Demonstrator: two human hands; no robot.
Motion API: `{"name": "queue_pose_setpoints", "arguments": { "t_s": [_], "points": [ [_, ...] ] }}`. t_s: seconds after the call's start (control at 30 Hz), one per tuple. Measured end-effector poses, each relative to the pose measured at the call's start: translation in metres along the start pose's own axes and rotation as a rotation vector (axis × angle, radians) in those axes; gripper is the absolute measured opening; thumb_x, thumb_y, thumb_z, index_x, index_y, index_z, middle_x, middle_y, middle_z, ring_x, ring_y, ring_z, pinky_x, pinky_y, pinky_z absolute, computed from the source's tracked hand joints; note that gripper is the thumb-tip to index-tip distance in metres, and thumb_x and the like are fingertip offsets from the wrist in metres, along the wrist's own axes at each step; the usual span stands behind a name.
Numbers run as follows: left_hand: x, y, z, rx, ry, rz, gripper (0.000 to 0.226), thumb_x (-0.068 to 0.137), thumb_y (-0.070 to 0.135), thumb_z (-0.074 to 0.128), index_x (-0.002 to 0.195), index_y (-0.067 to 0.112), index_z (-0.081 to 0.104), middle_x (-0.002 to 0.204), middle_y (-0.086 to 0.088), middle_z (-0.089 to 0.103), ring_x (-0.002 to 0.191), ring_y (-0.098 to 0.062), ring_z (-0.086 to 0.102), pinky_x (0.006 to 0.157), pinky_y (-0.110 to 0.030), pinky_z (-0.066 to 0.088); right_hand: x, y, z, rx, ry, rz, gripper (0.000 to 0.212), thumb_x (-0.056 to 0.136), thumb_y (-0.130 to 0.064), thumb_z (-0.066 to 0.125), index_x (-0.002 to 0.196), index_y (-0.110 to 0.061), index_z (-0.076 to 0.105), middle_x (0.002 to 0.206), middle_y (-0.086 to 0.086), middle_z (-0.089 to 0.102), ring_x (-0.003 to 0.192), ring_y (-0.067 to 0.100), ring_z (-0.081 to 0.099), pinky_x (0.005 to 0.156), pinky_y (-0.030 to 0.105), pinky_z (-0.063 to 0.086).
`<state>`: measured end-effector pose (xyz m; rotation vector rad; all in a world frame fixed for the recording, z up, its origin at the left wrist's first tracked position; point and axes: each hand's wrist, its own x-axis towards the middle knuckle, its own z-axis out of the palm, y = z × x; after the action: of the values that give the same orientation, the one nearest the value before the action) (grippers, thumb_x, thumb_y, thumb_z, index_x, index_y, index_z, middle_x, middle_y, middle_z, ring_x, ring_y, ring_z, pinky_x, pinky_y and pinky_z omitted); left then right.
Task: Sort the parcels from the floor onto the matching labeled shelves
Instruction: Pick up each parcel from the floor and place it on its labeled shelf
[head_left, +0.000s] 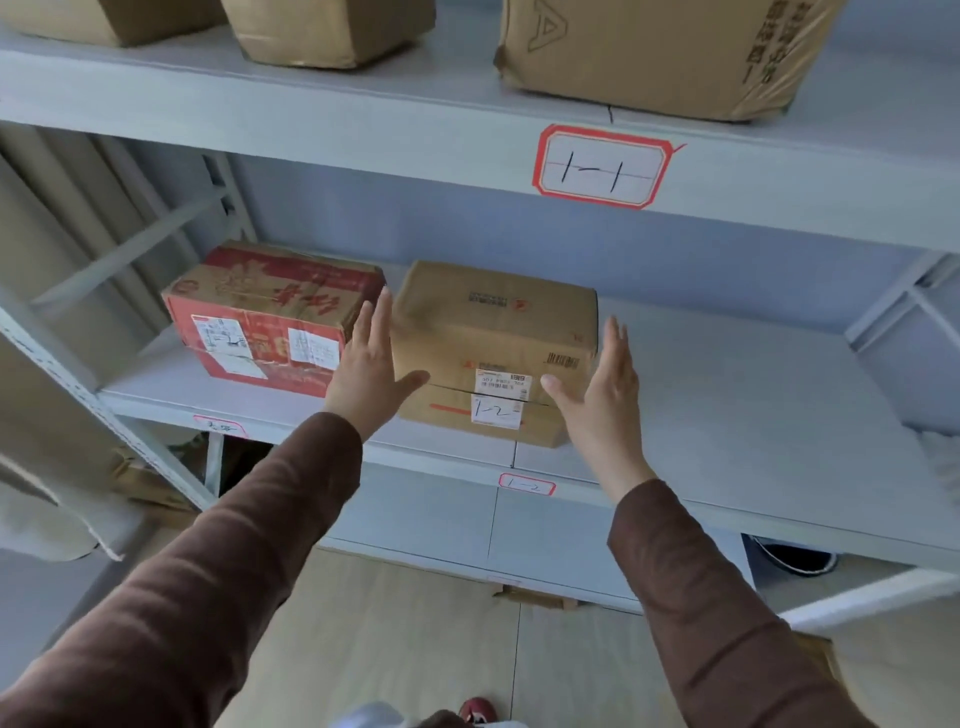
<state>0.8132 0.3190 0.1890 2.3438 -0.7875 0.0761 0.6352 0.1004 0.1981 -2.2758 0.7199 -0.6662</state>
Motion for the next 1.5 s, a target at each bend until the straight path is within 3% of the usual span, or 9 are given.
{"name": "queue_pose_setpoints", "arguments": {
  "t_s": [0.13, 0.3, 0.4, 0.5, 1.2, 1.27, 1.33, 1.43, 1.5],
  "points": [
    [0.013, -0.007, 0.01, -0.117, 0.0, -0.08, 0.12, 0.084, 0.022, 0.083, 0.164, 0.028, -0.007, 0.164, -0.016, 0.031, 0.144, -0.036, 0.041, 0.116, -0.052, 0.039, 0.014, 0.013, 0.001, 0.166, -0.093, 0.136, 0.112, 0.089, -0.035, 0.079, 0.164, -0.029, -0.004, 0.172, -0.003, 0.013, 0.155, 0.017, 0.024, 0.12, 0.032, 0.028],
    [0.017, -0.016, 0.027, -0.173, 0.016, -0.113, 0.113, 0.084, 0.017, 0.084, 0.161, 0.031, 0.002, 0.139, -0.019, 0.06, 0.116, -0.039, 0.064, 0.101, -0.049, 0.053, 0.023, 0.026, 0.015, 0.198, -0.138, 0.231, 0.105, 0.087, -0.037, 0.079, 0.162, -0.033, 0.006, 0.152, -0.006, 0.052, 0.132, 0.018, 0.057, 0.099, 0.031, 0.045],
    [0.019, -0.02, 0.037, -0.152, 0.034, -0.117, 0.106, 0.084, 0.018, 0.083, 0.159, 0.024, 0.007, 0.129, -0.019, 0.065, 0.107, -0.041, 0.067, 0.091, -0.046, 0.056, 0.025, 0.031, 0.024, 0.16, -0.104, 0.214, 0.087, 0.091, -0.03, 0.075, 0.158, -0.032, 0.019, 0.125, -0.013, 0.066, 0.112, 0.018, 0.065, 0.085, 0.028, 0.046],
    [0.021, -0.021, 0.045, -0.151, 0.08, -0.12, 0.1, 0.086, 0.018, 0.081, 0.158, 0.02, 0.012, 0.124, -0.02, 0.067, 0.102, -0.042, 0.067, 0.084, -0.044, 0.056, 0.027, 0.031, 0.028, 0.125, -0.05, 0.192, 0.072, 0.095, -0.025, 0.07, 0.153, -0.028, 0.027, 0.111, -0.016, 0.062, 0.105, 0.019, 0.065, 0.08, 0.025, 0.042],
    [0.069, -0.014, 0.067, -0.172, 0.076, -0.142, 0.092, 0.088, 0.016, 0.078, 0.155, 0.016, 0.015, 0.121, -0.02, 0.065, 0.103, -0.041, 0.065, 0.082, -0.036, 0.047, 0.075, 0.042, 0.038, 0.076, -0.018, 0.176, 0.064, 0.098, -0.022, 0.066, 0.15, -0.025, 0.028, 0.124, -0.007, 0.067, 0.112, 0.025, 0.066, 0.089, 0.03, 0.049],
    [0.069, -0.014, 0.065, -0.182, 0.065, -0.138, 0.094, 0.087, 0.015, 0.079, 0.155, 0.018, 0.014, 0.124, -0.02, 0.064, 0.107, -0.041, 0.064, 0.084, -0.035, 0.047, 0.075, 0.044, 0.039, 0.09, -0.032, 0.171, 0.069, 0.098, -0.023, 0.067, 0.153, -0.026, 0.025, 0.125, -0.011, 0.063, 0.115, 0.023, 0.065, 0.09, 0.029, 0.048],
    [0.066, -0.015, 0.061, -0.198, 0.039, -0.135, 0.097, 0.086, 0.014, 0.08, 0.156, 0.021, 0.012, 0.132, -0.018, 0.061, 0.114, -0.038, 0.063, 0.09, -0.035, 0.048, 0.072, 0.045, 0.039, 0.134, -0.042, 0.176, 0.085, 0.096, -0.028, 0.07, 0.159, -0.026, 0.014, 0.148, -0.007, 0.053, 0.131, 0.023, 0.057, 0.103, 0.032, 0.046],
    [0.055, -0.017, 0.053, -0.249, 0.026, -0.124, 0.106, 0.083, 0.014, 0.084, 0.157, 0.025, 0.009, 0.154, -0.013, 0.047, 0.135, -0.032, 0.053, 0.109, -0.037, 0.045, 0.059, 0.042, 0.041, 0.12, 0.068, 0.143, 0.109, 0.091, -0.038, 0.076, 0.164, -0.022, -0.003, 0.173, 0.004, 0.004, 0.158, 0.024, 0.011, 0.124, 0.036, 0.015],
    [0.042, -0.017, 0.044, -0.262, 0.06, -0.109, 0.108, 0.082, 0.014, 0.085, 0.16, 0.024, 0.01, 0.162, -0.01, 0.036, 0.145, -0.028, 0.042, 0.116, -0.032, 0.035, 0.047, 0.031, 0.044, 0.082, 0.176, 0.017, 0.106, 0.092, -0.038, 0.076, 0.164, -0.016, 0.002, 0.173, 0.007, -0.001, 0.159, 0.024, 0.0, 0.126, 0.032, 0.005]
  ]
}}
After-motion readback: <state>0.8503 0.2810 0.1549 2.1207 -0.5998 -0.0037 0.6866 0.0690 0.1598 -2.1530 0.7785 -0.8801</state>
